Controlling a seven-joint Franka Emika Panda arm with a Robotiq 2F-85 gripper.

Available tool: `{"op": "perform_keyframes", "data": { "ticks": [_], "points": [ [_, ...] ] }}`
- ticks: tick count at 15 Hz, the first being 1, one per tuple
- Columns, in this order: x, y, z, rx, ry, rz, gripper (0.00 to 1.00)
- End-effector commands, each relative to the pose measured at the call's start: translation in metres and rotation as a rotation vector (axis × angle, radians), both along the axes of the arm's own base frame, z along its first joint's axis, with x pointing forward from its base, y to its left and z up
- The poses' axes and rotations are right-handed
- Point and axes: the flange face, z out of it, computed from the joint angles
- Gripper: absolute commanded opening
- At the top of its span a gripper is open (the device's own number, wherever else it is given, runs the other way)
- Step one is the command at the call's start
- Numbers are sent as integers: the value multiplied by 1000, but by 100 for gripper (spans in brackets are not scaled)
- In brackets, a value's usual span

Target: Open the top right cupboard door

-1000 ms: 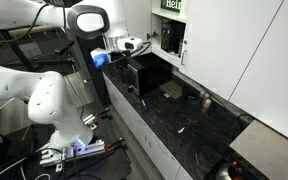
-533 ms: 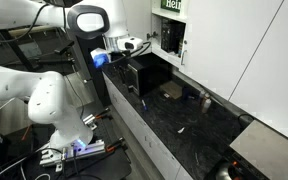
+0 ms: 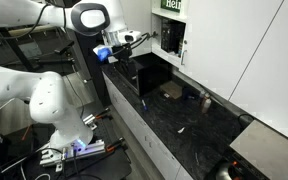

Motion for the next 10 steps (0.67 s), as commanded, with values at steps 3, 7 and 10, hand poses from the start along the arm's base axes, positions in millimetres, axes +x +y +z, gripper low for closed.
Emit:
{"op": "perform_keyframes", "data": {
  "ticks": [3,7,10],
  "points": [
    [51,84,-3,-69,-122,80,100],
    [88,135,-9,-92,-228,77,100],
    [111,164,-13,-107,-315,54,100]
  ]
}}
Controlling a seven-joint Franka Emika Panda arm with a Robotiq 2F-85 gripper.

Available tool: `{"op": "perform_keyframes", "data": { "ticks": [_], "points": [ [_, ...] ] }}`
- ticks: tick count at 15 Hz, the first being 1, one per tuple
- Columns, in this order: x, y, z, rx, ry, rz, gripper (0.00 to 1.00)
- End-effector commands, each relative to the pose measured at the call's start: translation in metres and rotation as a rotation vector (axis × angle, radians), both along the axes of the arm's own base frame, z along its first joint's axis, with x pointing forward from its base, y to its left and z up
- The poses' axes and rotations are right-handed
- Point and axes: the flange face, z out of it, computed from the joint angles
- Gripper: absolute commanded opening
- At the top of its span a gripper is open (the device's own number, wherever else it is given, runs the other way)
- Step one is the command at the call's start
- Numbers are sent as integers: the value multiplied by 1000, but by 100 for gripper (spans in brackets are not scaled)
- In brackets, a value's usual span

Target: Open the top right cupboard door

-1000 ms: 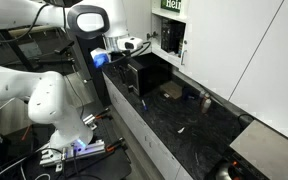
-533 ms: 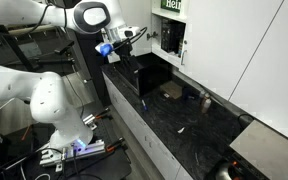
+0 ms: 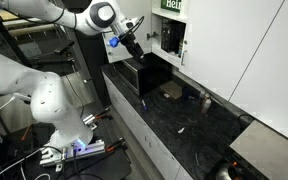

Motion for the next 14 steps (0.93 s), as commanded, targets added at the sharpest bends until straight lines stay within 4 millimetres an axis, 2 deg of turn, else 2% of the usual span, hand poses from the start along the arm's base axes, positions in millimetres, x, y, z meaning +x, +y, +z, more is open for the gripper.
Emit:
{"op": "perform_keyframes", "data": {
  "ticks": [1,8,14],
  "points": [
    [38,29,-6,-14,-89,-28,100],
    [81,77,-20,-79,-273,-73,100],
    [134,109,-40,-165,-366,-71,100]
  ]
}}
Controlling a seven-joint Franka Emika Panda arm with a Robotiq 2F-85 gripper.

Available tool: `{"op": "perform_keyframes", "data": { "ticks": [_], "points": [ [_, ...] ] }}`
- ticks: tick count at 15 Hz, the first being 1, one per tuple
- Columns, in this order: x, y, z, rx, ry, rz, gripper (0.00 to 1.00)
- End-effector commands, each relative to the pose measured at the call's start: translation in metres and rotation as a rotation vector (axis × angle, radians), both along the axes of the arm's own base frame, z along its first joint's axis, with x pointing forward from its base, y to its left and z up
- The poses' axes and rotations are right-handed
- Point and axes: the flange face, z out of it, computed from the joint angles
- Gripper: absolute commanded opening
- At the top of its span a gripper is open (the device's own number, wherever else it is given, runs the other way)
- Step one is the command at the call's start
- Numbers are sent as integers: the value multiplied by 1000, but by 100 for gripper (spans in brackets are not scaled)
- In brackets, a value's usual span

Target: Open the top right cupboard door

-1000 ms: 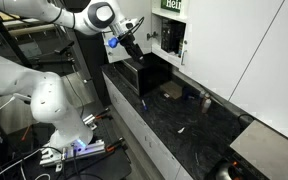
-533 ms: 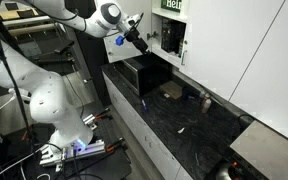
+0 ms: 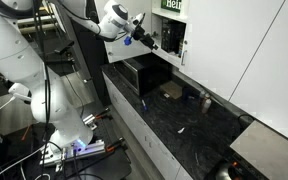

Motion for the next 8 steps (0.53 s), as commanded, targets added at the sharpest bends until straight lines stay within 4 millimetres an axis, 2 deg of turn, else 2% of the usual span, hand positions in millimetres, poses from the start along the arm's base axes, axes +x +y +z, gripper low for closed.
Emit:
{"op": "perform_keyframes", "data": {
  "ticks": [1,8],
  "points": [
    [45,21,-14,-60,-28,-15,100],
    [120,48,-39,-184,-106,-32,100]
  ]
}}
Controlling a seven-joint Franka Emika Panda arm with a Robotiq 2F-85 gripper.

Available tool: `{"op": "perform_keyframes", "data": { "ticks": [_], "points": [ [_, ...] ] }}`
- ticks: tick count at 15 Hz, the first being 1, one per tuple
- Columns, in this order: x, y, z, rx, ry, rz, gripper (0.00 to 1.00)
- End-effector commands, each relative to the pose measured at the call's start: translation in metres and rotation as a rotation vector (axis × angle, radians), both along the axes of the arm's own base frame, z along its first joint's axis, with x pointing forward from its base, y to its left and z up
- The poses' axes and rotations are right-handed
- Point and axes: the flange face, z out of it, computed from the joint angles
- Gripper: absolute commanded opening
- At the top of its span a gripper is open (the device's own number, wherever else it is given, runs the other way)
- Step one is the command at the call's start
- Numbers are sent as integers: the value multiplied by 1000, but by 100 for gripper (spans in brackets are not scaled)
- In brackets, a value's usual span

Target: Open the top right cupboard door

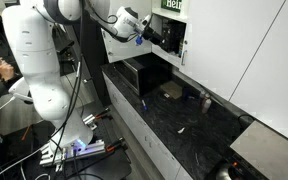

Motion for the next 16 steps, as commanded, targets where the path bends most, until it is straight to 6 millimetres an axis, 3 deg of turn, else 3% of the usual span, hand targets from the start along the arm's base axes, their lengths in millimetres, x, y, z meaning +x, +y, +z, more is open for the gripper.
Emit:
{"op": "perform_keyframes", "data": {
  "ticks": [1,6,7,10,16],
  "points": [
    [43,11,-12,-56,-43,-22,100],
    [74,2,-29,-135,-60,-71,100],
    [63,1,-24,-86,-49,-45,100],
    [71,0,-32,-107,-47,-67,100],
    [71,3,-29,-106,-53,-67,100]
  ]
}}
